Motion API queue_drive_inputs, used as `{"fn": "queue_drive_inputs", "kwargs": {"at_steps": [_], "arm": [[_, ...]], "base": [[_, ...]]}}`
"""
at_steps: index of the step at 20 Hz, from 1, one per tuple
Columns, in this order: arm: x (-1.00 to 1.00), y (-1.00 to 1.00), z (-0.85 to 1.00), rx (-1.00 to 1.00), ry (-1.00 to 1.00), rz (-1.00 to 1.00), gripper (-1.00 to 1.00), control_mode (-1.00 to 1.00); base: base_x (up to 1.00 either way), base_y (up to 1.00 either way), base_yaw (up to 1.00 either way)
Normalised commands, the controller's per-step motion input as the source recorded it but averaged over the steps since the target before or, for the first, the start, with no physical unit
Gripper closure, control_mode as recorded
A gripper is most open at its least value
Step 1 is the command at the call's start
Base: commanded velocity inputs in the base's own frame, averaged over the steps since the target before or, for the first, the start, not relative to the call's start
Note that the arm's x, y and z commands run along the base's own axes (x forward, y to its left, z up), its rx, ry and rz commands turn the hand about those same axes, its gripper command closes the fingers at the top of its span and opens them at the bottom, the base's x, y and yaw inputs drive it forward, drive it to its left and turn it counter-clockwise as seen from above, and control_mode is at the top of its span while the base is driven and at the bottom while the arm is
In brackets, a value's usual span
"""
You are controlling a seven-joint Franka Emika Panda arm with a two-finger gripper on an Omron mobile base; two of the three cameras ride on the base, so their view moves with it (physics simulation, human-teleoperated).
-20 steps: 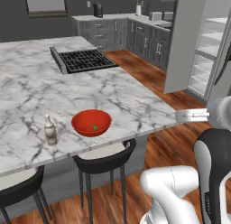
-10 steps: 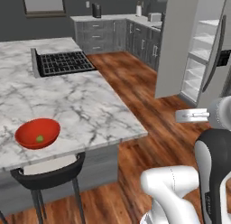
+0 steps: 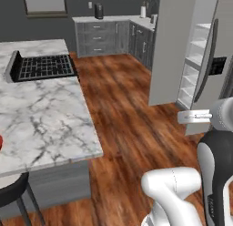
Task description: There is a bowl on the dining counter. Grab a lemon wedge from the fridge and place it in the bowl. Then get the liquor bottle and glass cup from the cabinet and place them next to the bowl.
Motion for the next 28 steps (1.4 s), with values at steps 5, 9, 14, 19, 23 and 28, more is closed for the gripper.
{"fn": "queue_drive_inputs", "kwargs": {"at_steps": [5,9,14,19,23,28], "arm": [[0.00,0.00,0.00,0.00,0.00,0.00,-1.00,1.00],[0.00,0.00,0.00,0.00,0.00,0.00,-1.00,1.00],[0.00,0.00,0.00,0.00,0.00,0.00,-1.00,1.00],[0.00,0.00,0.00,0.00,0.00,0.00,-1.00,1.00],[0.00,0.00,0.00,0.00,0.00,0.00,-1.00,1.00],[0.00,0.00,0.00,0.00,0.00,0.00,-1.00,1.00]], "base": [[0.95,-0.82,0.20],[1.00,-0.67,0.15],[1.00,-0.29,0.06],[1.00,-0.01,0.00],[1.00,0.00,0.00],[1.00,-0.01,0.00]]}}
